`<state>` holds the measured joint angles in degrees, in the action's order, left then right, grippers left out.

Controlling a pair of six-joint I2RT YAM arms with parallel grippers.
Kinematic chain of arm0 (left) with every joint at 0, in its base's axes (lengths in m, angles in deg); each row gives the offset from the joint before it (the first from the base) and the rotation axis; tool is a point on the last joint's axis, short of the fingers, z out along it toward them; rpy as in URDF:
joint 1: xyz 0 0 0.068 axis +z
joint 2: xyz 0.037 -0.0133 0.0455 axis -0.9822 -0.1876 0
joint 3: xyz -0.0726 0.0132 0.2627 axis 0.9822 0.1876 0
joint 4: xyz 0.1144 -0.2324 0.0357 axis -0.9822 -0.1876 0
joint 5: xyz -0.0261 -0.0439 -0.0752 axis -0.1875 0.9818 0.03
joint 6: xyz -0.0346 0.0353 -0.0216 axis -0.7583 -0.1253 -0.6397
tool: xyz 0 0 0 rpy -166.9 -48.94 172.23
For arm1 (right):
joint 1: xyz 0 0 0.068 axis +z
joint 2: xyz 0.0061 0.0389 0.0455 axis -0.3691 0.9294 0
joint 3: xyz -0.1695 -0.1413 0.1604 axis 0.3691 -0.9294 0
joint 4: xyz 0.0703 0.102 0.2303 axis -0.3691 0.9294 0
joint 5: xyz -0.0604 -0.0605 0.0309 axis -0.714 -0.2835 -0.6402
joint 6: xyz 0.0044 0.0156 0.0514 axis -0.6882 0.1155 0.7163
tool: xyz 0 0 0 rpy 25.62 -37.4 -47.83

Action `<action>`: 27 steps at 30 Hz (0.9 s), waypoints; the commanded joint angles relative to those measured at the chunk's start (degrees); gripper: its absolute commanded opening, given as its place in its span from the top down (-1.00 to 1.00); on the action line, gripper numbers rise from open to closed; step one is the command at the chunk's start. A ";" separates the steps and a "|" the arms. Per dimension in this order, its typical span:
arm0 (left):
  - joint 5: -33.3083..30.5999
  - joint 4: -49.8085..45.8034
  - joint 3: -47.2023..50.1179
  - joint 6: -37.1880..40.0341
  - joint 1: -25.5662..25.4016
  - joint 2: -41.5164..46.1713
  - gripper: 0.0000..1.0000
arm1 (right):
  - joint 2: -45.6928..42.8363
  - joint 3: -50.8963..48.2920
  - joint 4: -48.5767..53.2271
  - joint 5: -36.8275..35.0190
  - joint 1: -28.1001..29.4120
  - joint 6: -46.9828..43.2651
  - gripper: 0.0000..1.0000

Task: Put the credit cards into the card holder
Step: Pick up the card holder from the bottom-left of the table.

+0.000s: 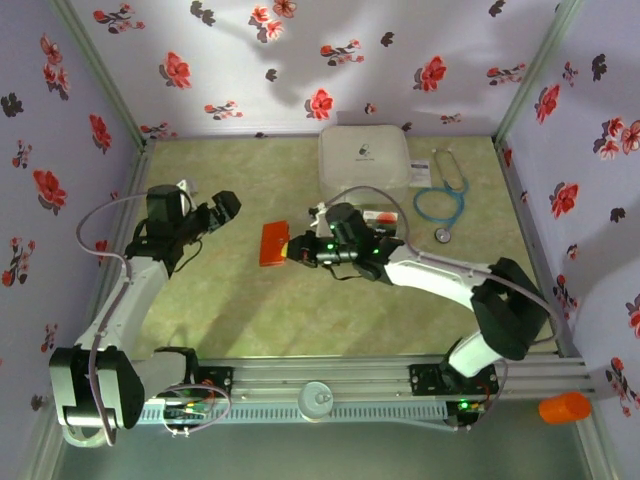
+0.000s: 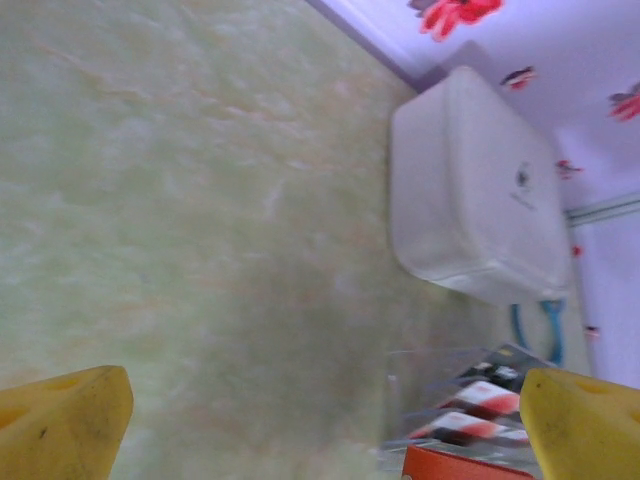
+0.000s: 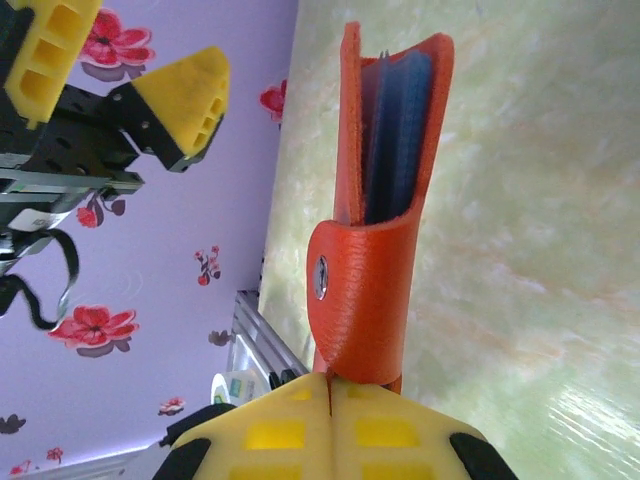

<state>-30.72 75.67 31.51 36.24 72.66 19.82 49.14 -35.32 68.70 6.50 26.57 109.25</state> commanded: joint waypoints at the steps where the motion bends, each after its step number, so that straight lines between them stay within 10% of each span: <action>1: 6.55 7.19 1.09 -7.43 -1.81 -0.87 -0.99 | -3.85 -1.82 3.53 4.64 -2.83 -5.24 1.00; 27: 7.31 38.70 7.11 -21.80 -16.48 -12.04 -0.87 | -3.00 -7.40 -23.38 15.29 -10.87 11.17 1.00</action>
<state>-24.41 108.96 37.24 16.78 56.62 8.89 44.86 -42.49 51.67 19.88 16.08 117.34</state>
